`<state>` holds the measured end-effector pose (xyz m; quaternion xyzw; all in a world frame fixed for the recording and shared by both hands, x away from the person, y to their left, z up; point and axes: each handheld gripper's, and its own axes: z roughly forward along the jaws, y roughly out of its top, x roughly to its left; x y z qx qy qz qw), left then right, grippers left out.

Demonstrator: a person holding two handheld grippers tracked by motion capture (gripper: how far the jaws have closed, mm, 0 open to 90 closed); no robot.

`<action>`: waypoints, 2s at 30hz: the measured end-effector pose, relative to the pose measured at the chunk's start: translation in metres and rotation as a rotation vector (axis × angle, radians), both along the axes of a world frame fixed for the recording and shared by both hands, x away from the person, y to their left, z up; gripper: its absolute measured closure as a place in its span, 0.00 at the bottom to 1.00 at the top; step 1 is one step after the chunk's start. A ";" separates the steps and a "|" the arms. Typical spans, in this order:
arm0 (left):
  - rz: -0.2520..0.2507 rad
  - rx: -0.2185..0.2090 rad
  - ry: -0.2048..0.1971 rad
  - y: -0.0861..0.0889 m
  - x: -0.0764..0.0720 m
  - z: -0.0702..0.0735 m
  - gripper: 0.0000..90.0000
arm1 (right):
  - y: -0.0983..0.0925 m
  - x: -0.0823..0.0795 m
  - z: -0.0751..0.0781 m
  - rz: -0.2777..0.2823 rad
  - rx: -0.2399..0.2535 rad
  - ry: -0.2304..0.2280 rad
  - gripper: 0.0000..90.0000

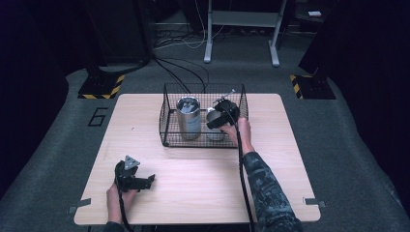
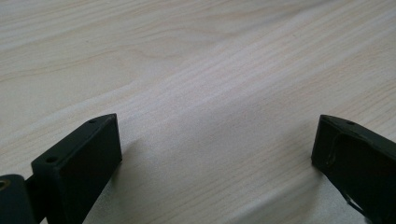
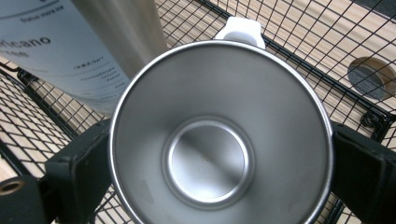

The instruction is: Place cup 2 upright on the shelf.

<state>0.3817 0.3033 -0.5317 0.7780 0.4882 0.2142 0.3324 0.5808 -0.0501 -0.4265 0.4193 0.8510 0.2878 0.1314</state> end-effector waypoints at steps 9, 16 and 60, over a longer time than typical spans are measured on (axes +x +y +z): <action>-0.001 0.002 -0.002 0.000 0.000 0.000 0.02 | 0.002 -0.001 0.001 -0.007 -0.018 0.005 0.00; -0.002 0.001 0.002 0.000 0.000 0.000 0.02 | 0.000 -0.011 0.021 -0.011 -0.039 -0.051 0.00; -0.003 0.006 -0.005 0.000 0.000 0.000 0.02 | -0.145 -0.190 -0.023 -0.065 0.015 -0.135 0.00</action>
